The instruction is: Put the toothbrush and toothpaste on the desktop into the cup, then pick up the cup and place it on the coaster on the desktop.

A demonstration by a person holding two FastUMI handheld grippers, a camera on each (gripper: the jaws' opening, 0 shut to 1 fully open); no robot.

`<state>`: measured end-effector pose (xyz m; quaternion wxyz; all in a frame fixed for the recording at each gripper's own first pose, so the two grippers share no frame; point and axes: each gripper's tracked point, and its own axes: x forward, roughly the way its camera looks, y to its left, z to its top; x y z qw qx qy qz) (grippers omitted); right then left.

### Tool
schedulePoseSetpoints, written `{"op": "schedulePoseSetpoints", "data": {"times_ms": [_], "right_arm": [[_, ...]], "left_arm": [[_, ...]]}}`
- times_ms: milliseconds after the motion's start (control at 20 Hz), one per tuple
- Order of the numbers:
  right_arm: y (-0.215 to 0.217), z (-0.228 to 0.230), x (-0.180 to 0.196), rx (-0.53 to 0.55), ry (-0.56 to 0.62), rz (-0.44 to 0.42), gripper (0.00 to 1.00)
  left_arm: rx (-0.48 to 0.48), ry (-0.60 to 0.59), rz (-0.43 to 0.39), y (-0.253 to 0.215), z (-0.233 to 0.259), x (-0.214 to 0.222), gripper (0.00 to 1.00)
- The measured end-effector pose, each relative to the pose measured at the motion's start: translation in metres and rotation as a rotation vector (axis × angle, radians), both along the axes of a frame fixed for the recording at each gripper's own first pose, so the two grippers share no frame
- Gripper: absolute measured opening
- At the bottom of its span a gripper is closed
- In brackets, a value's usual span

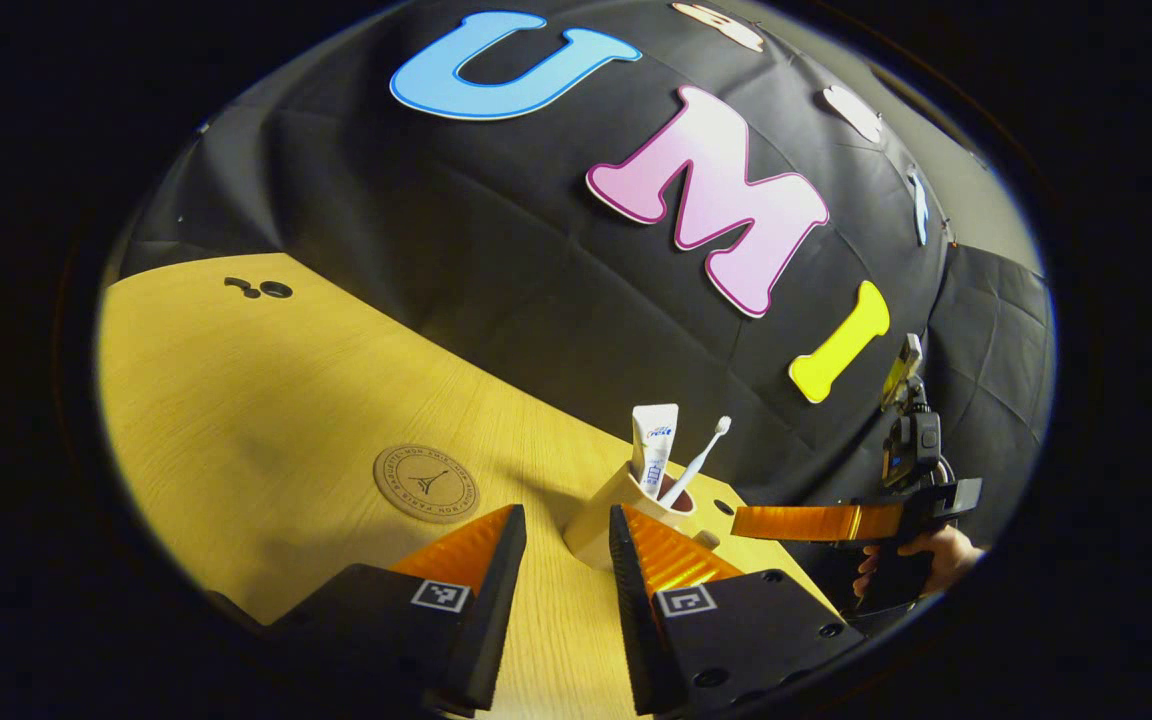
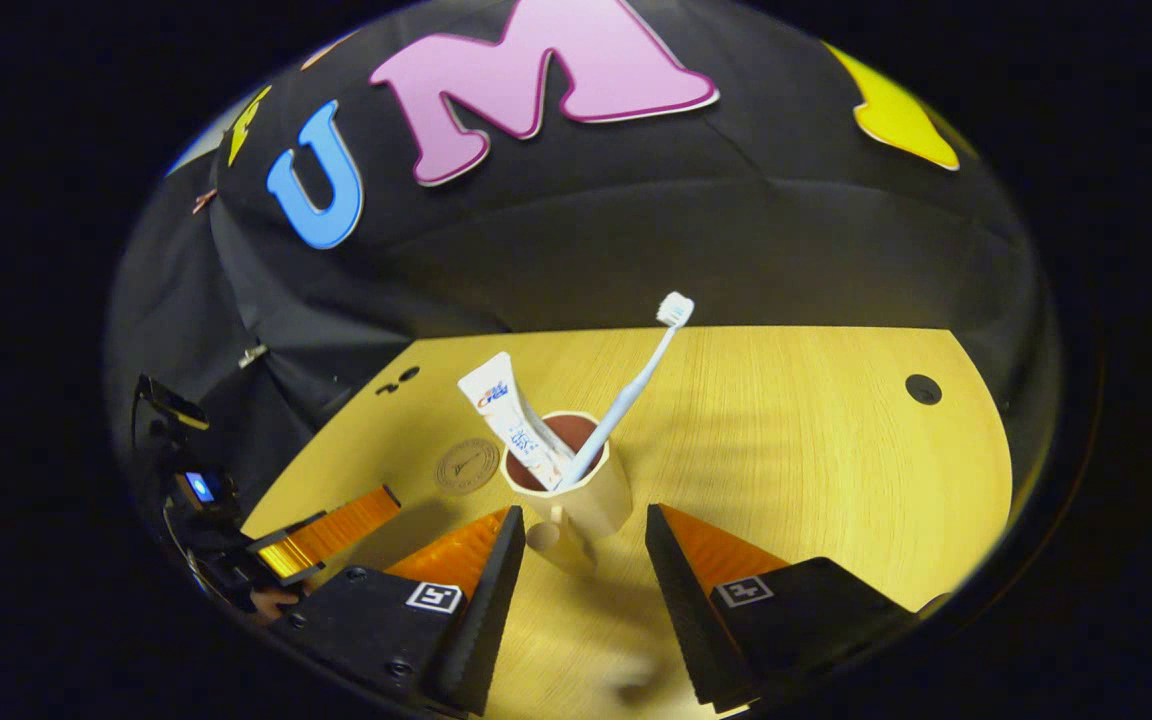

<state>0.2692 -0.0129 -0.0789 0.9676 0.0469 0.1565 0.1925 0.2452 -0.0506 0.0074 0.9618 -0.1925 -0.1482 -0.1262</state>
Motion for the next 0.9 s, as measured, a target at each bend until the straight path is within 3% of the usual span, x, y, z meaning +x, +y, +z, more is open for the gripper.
{"op": "schedulePoseSetpoints", "data": {"times_ms": [300, 350, 400, 550, 850, 900], "right_arm": [[0.018, -0.03, 0.003, -0.127, 0.186, 0.006, 0.82], [0.016, -0.04, 0.005, -0.172, 0.231, -0.002, 0.82], [0.013, -0.047, 0.009, -0.22, 0.265, -0.007, 0.82], [0.02, -0.065, 0.017, -0.327, 0.338, 0.006, 0.82], [0.03, -0.074, 0.046, -0.413, 0.368, -0.011, 0.81], [0.03, -0.078, 0.049, -0.43, 0.385, -0.009, 0.8]], "left_arm": [[0.012, 0.013, -0.007, 0.013, -0.006, -0.015, 0.53], [0.012, 0.016, -0.007, 0.016, -0.007, -0.018, 0.63], [0.011, 0.017, -0.009, 0.019, -0.009, -0.02, 0.63], [0.007, 0.016, -0.011, 0.028, -0.013, -0.025, 0.63], [-0.016, 0.024, -0.008, 0.05, -0.024, -0.035, 0.63], [-0.02, 0.023, -0.004, 0.055, -0.026, -0.036, 0.53]]}}
